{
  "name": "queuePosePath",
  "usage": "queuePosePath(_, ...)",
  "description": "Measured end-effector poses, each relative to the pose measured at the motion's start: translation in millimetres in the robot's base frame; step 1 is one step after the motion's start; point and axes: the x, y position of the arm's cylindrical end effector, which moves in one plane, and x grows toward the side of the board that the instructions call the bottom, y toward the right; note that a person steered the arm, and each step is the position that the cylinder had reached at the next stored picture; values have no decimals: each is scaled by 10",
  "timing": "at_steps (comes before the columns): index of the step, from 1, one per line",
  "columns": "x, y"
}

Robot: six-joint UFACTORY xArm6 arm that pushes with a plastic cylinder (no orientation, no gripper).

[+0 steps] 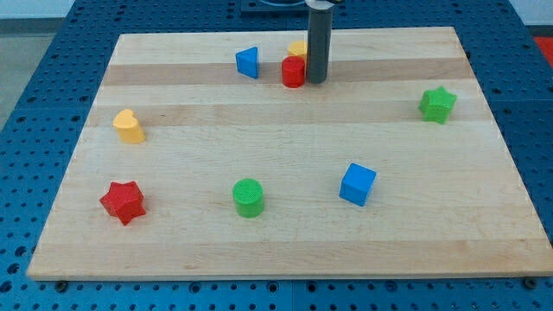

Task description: Move the yellow hexagon left a bit

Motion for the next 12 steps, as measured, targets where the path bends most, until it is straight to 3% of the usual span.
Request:
queuePosePath(2,97,45)
queuePosePath(3,141,395)
queuePosePath(5,-55,317)
queuePosePath(6,-511,269)
queuePosePath(7,-536,282)
queuePosePath(12,-667,-422)
